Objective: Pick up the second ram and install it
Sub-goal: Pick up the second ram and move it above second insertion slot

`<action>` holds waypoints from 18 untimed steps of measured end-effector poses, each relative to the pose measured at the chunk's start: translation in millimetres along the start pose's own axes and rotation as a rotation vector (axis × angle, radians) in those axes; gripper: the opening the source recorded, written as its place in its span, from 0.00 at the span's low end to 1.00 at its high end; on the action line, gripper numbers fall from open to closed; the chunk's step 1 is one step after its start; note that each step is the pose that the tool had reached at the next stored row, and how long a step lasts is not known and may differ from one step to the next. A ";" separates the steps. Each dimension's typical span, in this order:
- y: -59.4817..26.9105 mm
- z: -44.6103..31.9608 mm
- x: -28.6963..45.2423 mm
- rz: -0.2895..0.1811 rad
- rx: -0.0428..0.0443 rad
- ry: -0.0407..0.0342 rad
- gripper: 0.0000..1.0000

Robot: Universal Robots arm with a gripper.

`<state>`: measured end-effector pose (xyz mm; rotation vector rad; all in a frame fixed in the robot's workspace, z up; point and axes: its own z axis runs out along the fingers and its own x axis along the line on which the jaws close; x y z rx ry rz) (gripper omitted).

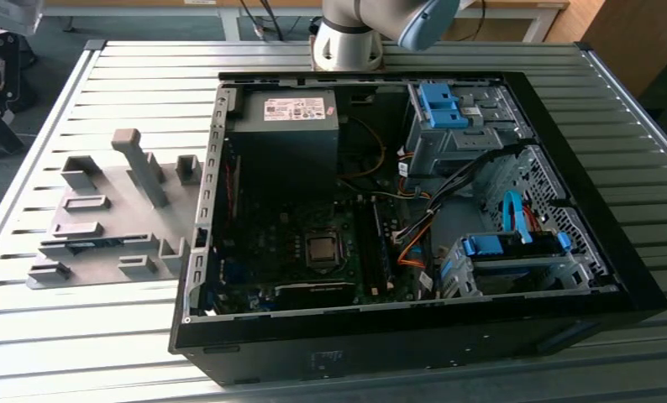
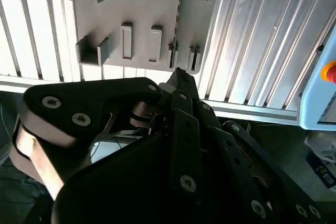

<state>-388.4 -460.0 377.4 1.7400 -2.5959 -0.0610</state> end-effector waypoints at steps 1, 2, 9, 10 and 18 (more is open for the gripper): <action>0.0 0.2 0.0 -0.015 -0.0001 0.0009 0.11; 0.0 0.3 0.0 -0.029 -0.0001 0.0016 0.11; 0.1 0.8 0.1 -0.111 -0.0007 0.0053 0.11; 0.1 0.9 0.1 -0.118 -0.0008 0.0056 0.11; 0.1 0.9 0.1 -0.122 -0.0008 0.0057 0.11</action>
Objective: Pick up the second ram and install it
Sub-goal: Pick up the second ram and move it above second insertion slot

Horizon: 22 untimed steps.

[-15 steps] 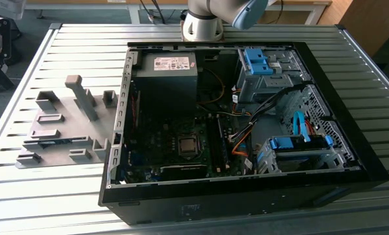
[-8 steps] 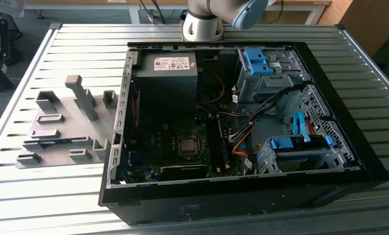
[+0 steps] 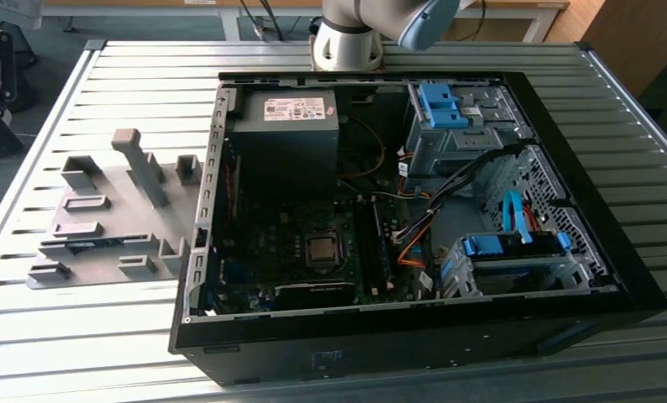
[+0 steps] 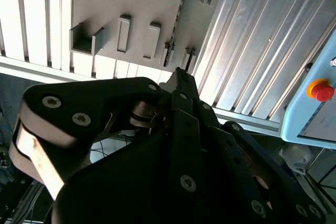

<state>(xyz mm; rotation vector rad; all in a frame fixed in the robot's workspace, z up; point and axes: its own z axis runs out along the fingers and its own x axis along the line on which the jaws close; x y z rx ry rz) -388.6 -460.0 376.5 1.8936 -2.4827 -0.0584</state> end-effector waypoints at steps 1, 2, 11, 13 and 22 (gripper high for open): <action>0.0 0.0 0.0 0.000 0.0000 0.0000 0.11; 0.0 0.0 0.0 0.000 0.0000 0.0000 0.11; 0.1 0.1 0.1 -0.023 -0.0001 0.0009 0.11; 0.2 0.4 0.1 -0.054 -0.0003 0.0021 0.11; 0.1 2.6 0.1 -0.217 -0.0017 0.0089 0.11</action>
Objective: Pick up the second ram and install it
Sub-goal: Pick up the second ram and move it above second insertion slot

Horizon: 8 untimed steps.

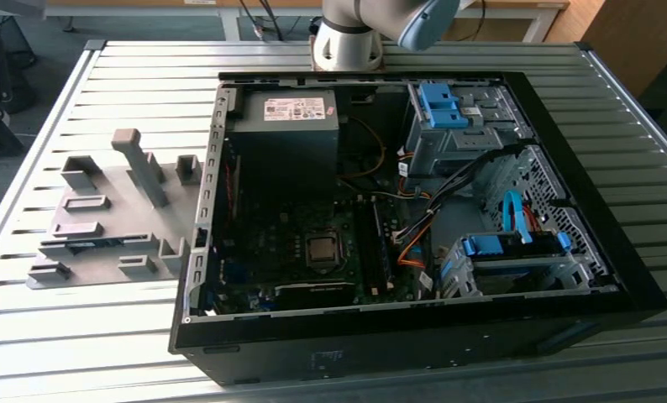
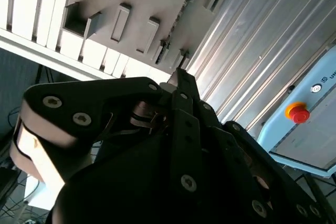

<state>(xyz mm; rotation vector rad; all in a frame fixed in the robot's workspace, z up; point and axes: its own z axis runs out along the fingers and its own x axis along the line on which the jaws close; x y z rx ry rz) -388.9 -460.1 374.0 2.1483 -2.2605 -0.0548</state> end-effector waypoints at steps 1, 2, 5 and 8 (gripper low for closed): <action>0.0 0.1 0.0 -0.016 -0.0001 0.0007 0.11; 0.0 0.3 0.0 -0.032 -0.0003 0.0013 0.11; 0.0 0.8 0.0 -0.075 -0.0006 0.0031 0.11; 0.0 1.3 0.0 -0.114 -0.0008 0.0047 0.11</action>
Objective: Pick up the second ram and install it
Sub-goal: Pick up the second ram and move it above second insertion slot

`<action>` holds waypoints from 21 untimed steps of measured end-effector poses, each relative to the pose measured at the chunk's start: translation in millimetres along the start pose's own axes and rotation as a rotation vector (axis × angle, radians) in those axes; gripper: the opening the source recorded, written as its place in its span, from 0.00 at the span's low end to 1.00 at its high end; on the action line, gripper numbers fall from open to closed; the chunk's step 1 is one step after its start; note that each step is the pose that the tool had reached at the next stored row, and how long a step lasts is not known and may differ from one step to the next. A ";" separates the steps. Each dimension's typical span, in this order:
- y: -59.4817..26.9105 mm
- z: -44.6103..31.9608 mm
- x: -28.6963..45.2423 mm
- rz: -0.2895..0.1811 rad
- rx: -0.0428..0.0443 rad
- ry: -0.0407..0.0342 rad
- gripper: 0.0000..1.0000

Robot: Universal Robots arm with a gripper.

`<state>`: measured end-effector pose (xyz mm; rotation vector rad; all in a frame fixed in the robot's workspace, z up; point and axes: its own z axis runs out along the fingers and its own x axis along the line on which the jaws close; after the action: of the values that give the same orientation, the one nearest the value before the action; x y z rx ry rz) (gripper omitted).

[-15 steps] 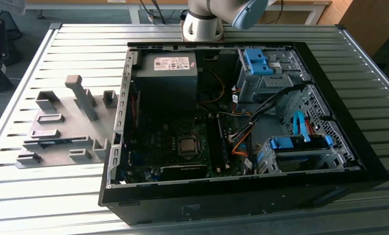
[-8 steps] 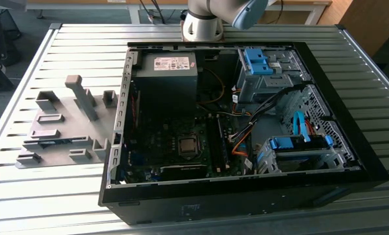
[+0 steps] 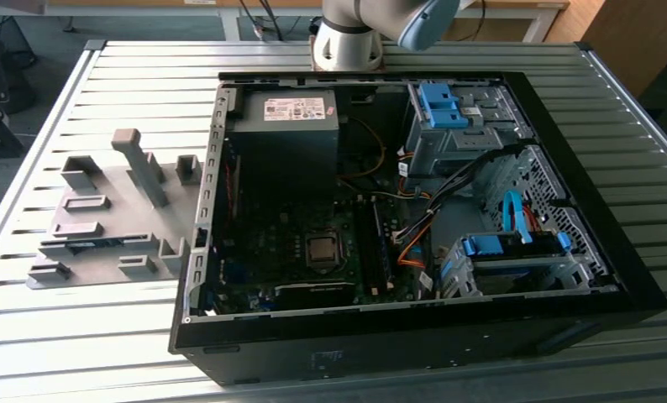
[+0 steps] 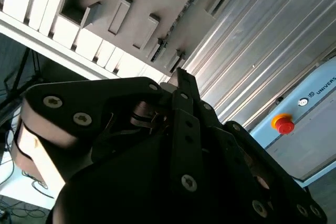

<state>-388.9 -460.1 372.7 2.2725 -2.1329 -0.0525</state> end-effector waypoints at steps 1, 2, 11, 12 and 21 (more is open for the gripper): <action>0.0 0.3 0.0 -0.015 0.0001 0.0006 0.11; 0.0 0.5 0.0 -0.029 0.0000 0.0012 0.11; 1.0 7.2 -0.1 -0.136 0.0007 0.0086 0.11; 0.9 8.5 0.0 -0.123 0.0008 0.0085 0.11; 0.4 19.0 -0.1 0.003 0.0015 0.0036 0.11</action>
<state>-390.1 -459.9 353.7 2.2682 -2.1355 -0.0467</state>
